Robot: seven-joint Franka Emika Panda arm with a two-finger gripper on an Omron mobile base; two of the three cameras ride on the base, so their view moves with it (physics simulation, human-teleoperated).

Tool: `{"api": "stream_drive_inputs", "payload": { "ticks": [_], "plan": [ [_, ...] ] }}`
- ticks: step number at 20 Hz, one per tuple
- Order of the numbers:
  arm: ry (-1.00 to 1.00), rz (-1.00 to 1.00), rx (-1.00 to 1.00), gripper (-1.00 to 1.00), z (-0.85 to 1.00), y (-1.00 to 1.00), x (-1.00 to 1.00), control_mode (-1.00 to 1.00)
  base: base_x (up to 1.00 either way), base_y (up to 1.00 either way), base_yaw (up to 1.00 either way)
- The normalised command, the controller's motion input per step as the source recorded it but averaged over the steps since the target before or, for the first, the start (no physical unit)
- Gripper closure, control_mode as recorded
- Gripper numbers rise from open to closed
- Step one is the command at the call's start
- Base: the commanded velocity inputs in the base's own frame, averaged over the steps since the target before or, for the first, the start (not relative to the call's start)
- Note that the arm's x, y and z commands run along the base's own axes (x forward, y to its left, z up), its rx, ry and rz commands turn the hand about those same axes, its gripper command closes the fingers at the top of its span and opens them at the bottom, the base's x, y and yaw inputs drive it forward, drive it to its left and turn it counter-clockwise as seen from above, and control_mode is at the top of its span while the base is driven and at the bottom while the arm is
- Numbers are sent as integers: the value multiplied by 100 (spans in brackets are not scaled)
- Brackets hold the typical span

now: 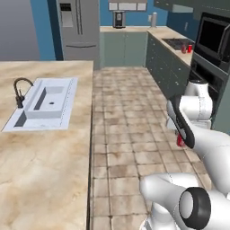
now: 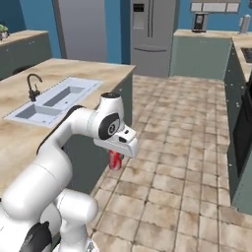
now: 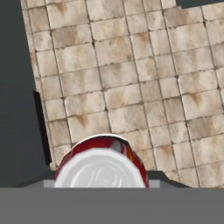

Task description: Four empty soda cans are scattered around the kitchen. Gather all the cans and cluster them next to the stove for recycling.

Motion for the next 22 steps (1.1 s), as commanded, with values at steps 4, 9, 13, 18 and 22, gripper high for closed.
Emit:
{"api": "stream_drive_inputs", "payload": {
  "ticks": [4,9,13,18,22],
  "plan": [
    [0,0,0,100,0,0,0,100,59,-19,5],
    [0,0,0,100,0,0,0,100,54,-19,6],
    [0,0,0,100,0,0,0,100,51,-20,6],
    [0,0,0,100,0,0,0,100,49,-19,6],
    [0,0,0,100,0,0,0,100,50,-19,4]
  ]
}}
